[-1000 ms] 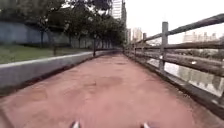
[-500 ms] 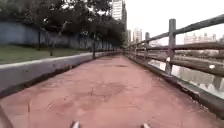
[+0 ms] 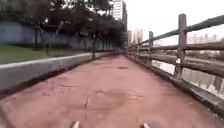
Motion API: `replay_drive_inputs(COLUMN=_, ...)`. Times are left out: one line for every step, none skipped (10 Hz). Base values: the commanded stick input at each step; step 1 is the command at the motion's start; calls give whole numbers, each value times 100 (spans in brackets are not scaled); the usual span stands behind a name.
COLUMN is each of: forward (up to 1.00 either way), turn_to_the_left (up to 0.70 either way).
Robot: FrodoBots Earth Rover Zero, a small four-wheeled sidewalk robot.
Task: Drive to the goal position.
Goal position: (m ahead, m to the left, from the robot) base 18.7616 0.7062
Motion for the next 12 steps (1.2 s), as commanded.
replay_drive_inputs(forward=70, turn_to_the_left=0)
replay_drive_inputs(forward=70, turn_to_the_left=0)
replay_drive_inputs(forward=70, turn_to_the_left=0)
replay_drive_inputs(forward=70, turn_to_the_left=0)
replay_drive_inputs(forward=70, turn_to_the_left=0)
replay_drive_inputs(forward=70, turn_to_the_left=0)
replay_drive_inputs(forward=70, turn_to_the_left=0)
replay_drive_inputs(forward=70, turn_to_the_left=0)
replay_drive_inputs(forward=70, turn_to_the_left=0)
replay_drive_inputs(forward=70, turn_to_the_left=0)
replay_drive_inputs(forward=70, turn_to_the_left=0)
replay_drive_inputs(forward=70, turn_to_the_left=0)
